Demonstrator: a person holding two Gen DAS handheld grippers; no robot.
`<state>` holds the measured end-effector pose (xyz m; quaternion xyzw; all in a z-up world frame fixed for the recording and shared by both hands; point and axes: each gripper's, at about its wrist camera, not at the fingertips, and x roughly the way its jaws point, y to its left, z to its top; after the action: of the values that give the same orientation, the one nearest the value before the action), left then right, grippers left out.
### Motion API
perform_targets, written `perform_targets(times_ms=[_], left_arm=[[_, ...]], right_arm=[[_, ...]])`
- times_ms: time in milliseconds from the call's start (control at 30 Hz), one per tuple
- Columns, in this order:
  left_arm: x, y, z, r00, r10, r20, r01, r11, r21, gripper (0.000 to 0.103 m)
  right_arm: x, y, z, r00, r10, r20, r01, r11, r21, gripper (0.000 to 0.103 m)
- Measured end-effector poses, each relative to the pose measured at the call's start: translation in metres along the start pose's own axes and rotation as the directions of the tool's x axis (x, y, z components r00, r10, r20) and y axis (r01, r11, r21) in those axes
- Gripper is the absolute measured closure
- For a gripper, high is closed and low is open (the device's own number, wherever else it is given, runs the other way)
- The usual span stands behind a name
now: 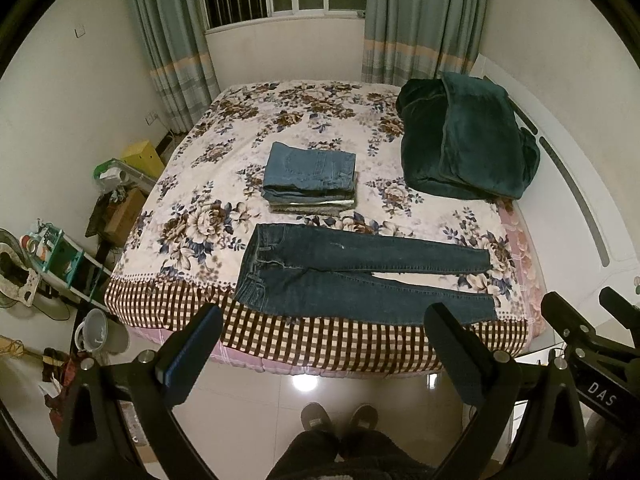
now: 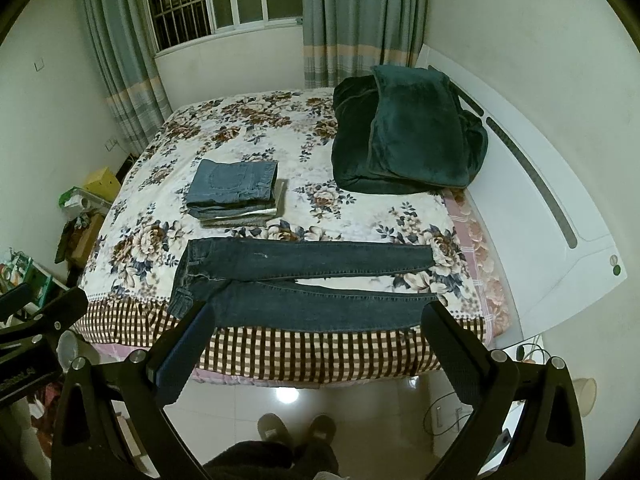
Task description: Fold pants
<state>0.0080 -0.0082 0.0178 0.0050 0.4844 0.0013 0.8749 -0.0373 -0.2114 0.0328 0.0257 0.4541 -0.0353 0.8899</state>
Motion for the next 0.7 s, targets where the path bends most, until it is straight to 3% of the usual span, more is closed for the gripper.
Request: perform_targets(times_ms=[700], left_arm=[[-0.0050,-0.0001,0.0066,1.000,0.002,0.006,-0.002,1.000,-0.003,0.000]], right_arm=[[-0.0040,-0.0003,0.0043,1.000,0.004,0.004,-0.004,1.000,0.000,0.000]])
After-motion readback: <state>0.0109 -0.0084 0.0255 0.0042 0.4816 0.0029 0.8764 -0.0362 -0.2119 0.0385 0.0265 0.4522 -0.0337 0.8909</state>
